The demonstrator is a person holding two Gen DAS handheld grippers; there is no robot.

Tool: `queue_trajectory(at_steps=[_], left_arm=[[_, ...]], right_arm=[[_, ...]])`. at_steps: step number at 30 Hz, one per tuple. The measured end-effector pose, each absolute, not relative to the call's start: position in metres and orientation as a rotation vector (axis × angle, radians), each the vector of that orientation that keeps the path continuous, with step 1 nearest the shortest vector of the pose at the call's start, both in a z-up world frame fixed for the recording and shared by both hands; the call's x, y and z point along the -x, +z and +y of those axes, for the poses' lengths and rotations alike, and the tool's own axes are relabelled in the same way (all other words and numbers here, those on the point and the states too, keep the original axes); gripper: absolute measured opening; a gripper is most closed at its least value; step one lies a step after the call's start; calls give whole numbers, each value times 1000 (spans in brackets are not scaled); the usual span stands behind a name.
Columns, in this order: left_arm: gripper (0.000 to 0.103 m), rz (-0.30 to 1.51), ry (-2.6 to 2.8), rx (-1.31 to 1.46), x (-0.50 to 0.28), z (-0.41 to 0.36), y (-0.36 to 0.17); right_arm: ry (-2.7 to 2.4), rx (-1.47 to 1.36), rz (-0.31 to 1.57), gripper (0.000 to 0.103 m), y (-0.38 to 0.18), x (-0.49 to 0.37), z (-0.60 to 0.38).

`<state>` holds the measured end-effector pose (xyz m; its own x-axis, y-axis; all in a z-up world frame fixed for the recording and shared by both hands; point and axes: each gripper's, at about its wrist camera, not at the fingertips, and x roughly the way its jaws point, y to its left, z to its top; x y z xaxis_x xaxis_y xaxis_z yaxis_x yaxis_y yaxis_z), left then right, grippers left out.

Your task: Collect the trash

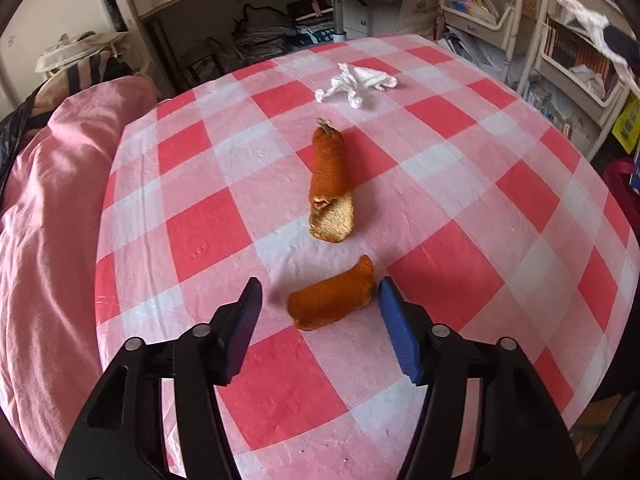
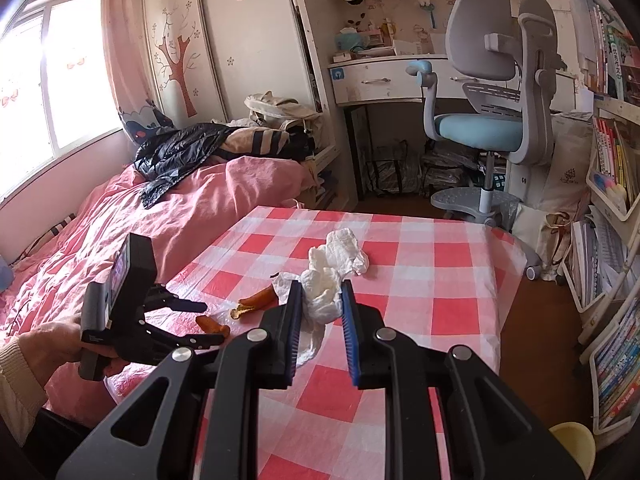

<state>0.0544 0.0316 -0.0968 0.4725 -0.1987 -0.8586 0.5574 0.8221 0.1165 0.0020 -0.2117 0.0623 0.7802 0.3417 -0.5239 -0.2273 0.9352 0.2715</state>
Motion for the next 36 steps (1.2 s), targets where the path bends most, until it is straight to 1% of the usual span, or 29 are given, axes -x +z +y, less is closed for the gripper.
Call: queue_trajectory(at_steps=[1, 2, 6, 7, 8, 10, 14, 18, 21, 27, 36], left_arm=[[46, 986, -492, -409, -54, 30, -97], [35, 1002, -503, -400, -55, 28, -95], [28, 1014, -474, -405, -53, 25, -94], [25, 1017, -464, -401, -52, 25, -93], [20, 1018, -448, -398, -51, 24, -92], [15, 1011, -409, -385, -48, 25, -87], [14, 943, -339, -300, -32, 32, -53], [14, 823, -296, -139, -5, 45, -5], [14, 749, -272, -68, 11, 52, 17], [14, 711, -245, -4, 8, 67, 29], [14, 688, -216, 11, 8, 91, 37]], right_arm=[[310, -201, 603, 21, 62, -3, -211], [310, -201, 605, 21, 62, -4, -211], [313, -189, 616, 21, 59, -7, -207], [313, -187, 620, 21, 58, -7, -206], [313, -187, 624, 21, 57, -8, -205], [313, -185, 629, 21, 56, -9, -204], [307, -182, 638, 21, 54, -11, -204], [298, -186, 658, 21, 49, -12, -206], [284, -166, 667, 21, 47, -10, -205], [255, -130, 665, 21, 48, -7, -198], [259, -64, 664, 21, 47, -12, -175]])
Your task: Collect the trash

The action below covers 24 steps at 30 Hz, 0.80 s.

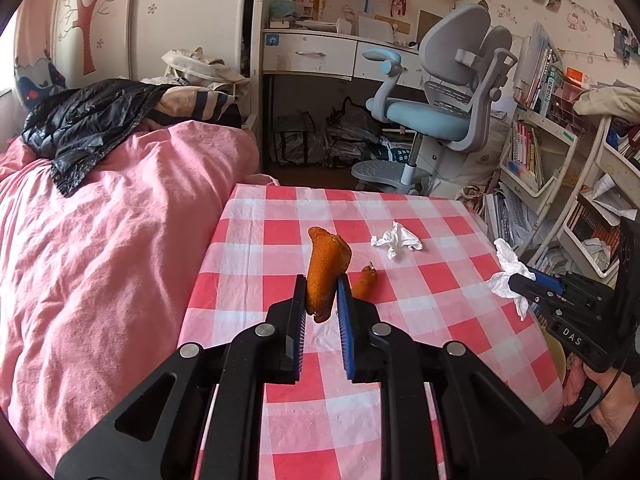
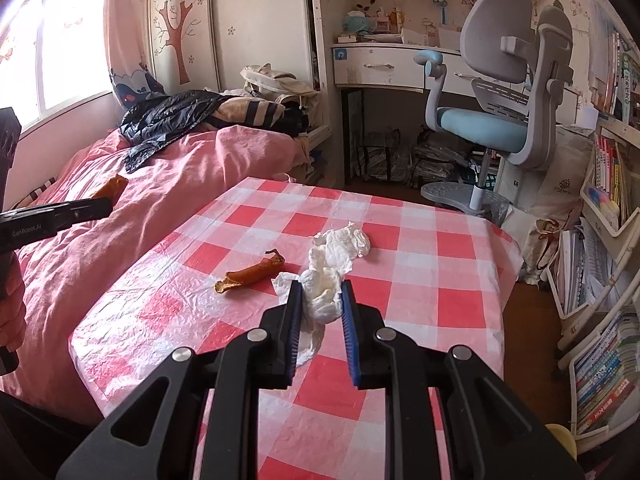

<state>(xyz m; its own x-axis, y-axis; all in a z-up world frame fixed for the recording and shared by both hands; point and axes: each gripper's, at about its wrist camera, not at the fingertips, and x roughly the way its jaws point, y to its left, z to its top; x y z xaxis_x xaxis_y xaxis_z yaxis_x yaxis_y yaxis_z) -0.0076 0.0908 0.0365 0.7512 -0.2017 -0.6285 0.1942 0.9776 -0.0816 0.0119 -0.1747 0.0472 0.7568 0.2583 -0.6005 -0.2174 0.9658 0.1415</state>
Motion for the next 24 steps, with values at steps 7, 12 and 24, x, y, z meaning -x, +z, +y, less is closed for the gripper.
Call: queue_trajectory(at_steps=[7, 12, 24], left_arm=[[14, 679, -207, 41, 5, 100, 42], [14, 677, -208, 26, 6, 97, 43], [14, 679, -208, 20, 6, 93, 41]], right_arm=[[272, -11, 677, 21, 42, -13, -162], [273, -6, 679, 21, 43, -12, -160], [274, -4, 676, 21, 43, -12, -160]])
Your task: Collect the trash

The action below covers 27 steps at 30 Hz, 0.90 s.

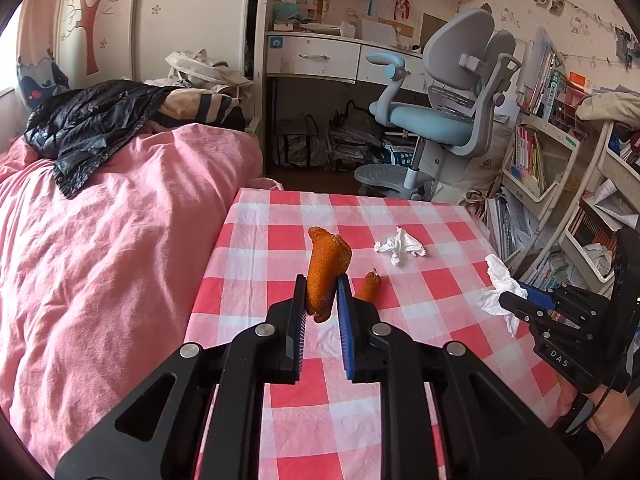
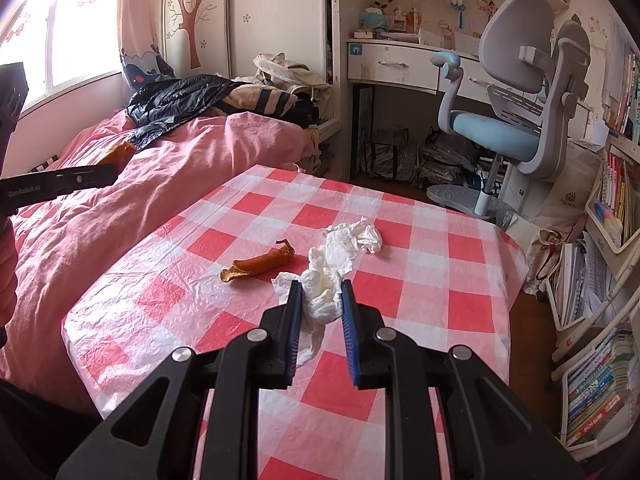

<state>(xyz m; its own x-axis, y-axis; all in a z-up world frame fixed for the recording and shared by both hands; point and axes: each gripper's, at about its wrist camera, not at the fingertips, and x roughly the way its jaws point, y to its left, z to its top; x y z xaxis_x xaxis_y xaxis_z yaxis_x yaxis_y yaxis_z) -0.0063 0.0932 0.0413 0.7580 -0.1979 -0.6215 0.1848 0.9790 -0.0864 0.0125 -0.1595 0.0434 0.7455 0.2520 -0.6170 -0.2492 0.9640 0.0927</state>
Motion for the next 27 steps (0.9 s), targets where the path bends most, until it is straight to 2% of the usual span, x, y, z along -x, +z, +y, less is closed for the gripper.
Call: queue_trajectory(at_steps=[27], left_arm=[[14, 680, -208, 6, 6, 88, 41]], right_arm=[[275, -3, 675, 21, 44, -12, -158]])
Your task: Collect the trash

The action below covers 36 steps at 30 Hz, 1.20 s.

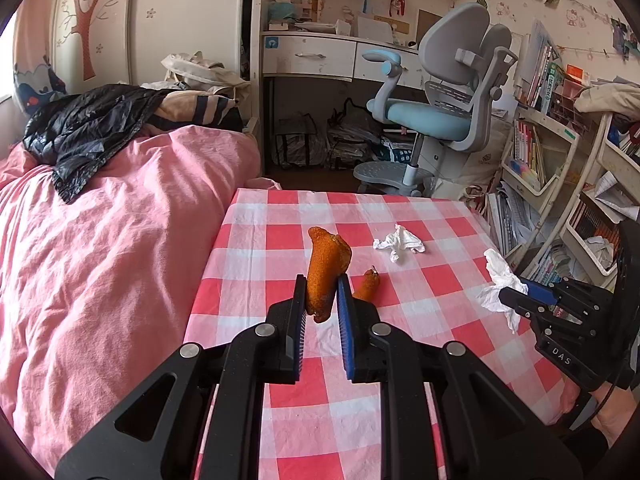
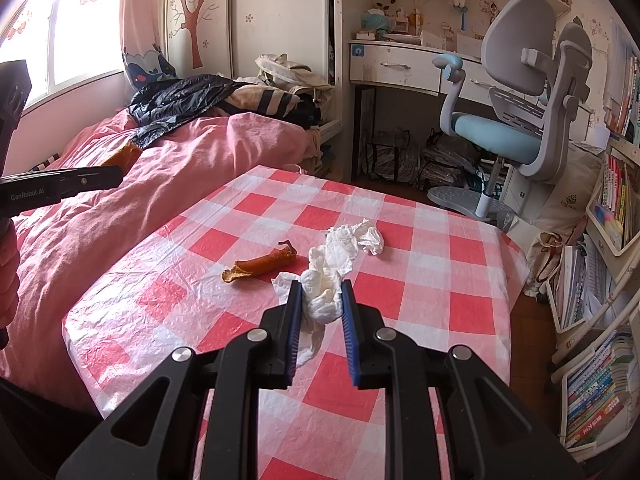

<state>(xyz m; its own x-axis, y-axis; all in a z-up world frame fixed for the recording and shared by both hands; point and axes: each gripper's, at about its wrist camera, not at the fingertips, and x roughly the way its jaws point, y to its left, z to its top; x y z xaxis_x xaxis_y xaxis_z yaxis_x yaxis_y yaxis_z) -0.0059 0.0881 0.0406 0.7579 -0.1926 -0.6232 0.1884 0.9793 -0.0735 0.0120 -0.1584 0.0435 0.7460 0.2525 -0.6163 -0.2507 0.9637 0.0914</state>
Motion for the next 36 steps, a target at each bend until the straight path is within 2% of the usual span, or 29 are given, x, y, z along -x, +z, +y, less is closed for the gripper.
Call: queue_trajectory(at_steps=[36], left_arm=[[14, 681, -208, 1, 6, 86, 41]], right_arm=[[289, 16, 663, 21, 50, -11, -153]])
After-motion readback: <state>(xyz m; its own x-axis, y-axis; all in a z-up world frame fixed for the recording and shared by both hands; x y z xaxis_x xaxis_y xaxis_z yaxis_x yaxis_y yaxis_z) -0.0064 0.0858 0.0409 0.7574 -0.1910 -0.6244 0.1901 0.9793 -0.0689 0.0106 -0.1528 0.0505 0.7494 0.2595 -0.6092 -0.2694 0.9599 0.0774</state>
